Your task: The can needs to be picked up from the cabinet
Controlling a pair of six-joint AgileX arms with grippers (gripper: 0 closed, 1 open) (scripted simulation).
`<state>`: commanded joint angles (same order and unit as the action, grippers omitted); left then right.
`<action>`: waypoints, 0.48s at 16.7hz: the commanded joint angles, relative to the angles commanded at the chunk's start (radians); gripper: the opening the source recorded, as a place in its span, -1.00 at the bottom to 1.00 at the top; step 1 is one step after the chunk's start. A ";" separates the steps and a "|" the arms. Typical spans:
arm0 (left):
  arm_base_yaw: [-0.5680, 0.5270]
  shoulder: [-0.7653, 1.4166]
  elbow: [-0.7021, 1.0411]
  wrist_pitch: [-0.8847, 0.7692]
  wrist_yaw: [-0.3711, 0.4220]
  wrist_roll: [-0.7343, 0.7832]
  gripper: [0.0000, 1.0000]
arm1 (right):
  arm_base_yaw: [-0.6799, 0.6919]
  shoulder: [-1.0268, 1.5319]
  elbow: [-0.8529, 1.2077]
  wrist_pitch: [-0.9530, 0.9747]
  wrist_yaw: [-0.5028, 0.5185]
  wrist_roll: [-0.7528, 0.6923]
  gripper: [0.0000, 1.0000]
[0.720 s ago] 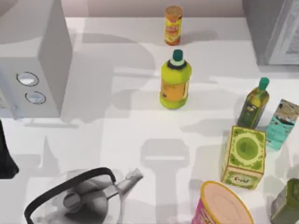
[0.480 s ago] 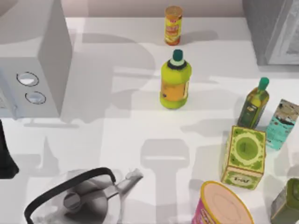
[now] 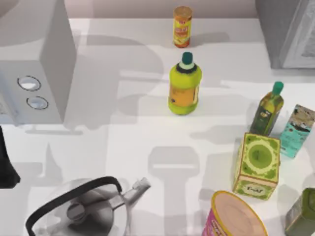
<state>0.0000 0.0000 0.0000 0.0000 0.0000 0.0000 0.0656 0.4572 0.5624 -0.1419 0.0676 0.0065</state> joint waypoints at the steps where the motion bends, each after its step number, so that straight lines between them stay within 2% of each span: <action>1: 0.000 0.000 0.000 0.000 0.000 0.000 1.00 | 0.010 0.073 0.098 -0.023 0.011 0.001 1.00; 8: 0.000 0.000 0.000 0.000 0.000 0.000 1.00 | 0.078 0.576 0.781 -0.184 0.086 0.006 1.00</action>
<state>0.0000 0.0000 0.0000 0.0000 0.0000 0.0000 0.1431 1.0337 1.3434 -0.3261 0.1532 0.0120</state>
